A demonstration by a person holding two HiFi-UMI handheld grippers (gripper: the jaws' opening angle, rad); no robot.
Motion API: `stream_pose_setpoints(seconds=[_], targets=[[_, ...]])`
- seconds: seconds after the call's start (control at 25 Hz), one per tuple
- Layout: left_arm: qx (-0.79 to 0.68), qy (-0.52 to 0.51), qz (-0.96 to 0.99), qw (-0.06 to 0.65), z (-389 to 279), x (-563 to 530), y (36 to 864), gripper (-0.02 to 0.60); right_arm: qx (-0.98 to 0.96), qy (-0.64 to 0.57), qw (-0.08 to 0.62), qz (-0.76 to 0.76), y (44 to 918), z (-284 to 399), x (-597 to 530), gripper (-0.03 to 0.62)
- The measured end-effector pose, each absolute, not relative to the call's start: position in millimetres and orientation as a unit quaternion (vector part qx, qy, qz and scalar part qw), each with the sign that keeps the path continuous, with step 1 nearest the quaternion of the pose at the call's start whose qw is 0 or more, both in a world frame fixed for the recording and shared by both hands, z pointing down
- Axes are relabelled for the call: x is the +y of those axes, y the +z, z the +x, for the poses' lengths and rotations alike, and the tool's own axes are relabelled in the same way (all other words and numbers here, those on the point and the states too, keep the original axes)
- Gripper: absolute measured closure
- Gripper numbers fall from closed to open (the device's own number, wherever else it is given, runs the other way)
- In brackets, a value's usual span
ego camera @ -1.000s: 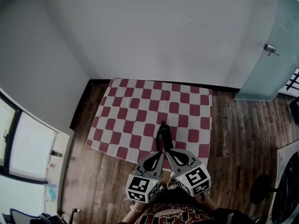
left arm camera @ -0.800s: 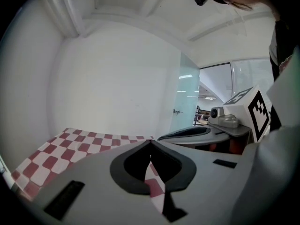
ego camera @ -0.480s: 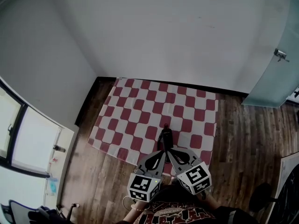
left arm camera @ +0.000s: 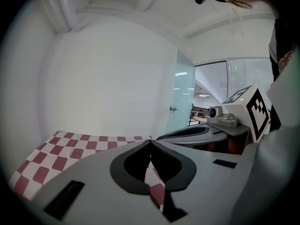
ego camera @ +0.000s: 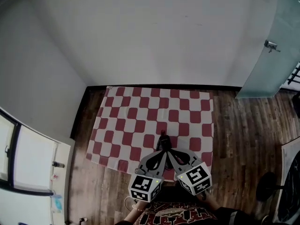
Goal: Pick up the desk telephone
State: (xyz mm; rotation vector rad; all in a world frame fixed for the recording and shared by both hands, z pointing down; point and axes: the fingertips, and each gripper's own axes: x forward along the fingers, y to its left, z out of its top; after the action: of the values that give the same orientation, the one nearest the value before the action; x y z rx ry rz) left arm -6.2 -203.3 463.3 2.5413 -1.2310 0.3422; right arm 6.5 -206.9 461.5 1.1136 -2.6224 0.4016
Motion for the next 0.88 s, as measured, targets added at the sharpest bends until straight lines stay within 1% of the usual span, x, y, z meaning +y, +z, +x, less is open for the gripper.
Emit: stream_pose_setpoints(seconds=[0.4, 0.88], targets=[[-0.355, 0.139, 0.914, 0.140, -17.0, -239.1, 466.3, 0.575, -0.864, 0.155, 0.122, 0.463, 465.8, 4.3, -239.8, 0.576], [-0.315, 0.146, 0.925, 0.154, -34.7, -251.0, 478.4, 0.575, -0.832, 0.174, 0.151, 0.505, 493.1, -1.3, -252.5, 0.576]])
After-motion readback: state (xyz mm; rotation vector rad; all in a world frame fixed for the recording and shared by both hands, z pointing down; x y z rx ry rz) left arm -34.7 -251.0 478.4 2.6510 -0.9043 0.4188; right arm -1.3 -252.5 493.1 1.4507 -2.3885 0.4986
